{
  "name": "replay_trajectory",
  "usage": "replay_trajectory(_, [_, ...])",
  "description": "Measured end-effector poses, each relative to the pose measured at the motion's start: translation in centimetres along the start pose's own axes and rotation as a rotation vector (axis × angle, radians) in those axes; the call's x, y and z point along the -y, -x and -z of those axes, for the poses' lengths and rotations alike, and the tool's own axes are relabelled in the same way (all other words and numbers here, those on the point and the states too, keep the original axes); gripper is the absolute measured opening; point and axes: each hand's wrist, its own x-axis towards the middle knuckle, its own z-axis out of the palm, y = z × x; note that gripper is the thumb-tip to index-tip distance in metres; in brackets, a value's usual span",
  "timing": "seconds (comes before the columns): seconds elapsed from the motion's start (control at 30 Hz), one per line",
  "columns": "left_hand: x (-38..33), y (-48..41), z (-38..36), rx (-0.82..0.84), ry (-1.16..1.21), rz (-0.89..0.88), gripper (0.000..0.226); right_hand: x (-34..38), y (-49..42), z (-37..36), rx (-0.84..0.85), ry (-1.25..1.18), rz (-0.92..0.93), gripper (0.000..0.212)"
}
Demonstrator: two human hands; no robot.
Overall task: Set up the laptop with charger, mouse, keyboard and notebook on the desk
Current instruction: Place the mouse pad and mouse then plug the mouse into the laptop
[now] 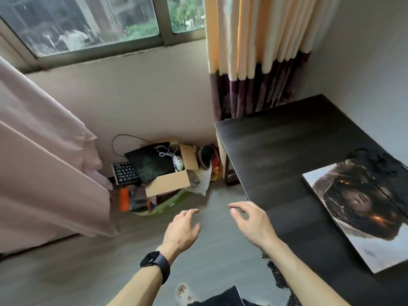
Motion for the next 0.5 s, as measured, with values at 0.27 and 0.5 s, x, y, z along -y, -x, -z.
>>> replay_trajectory(0.27, [12.8,-0.2,7.0,-0.1,0.107,0.118,0.049,9.0,-3.1,-11.2,0.141,-0.069,0.01,0.015])
replay_trajectory(0.5, [18.9,-3.0,11.5,-0.165,0.246,0.223,0.045,13.1,-8.5,-17.8,0.281,-0.065,-0.043,0.027])
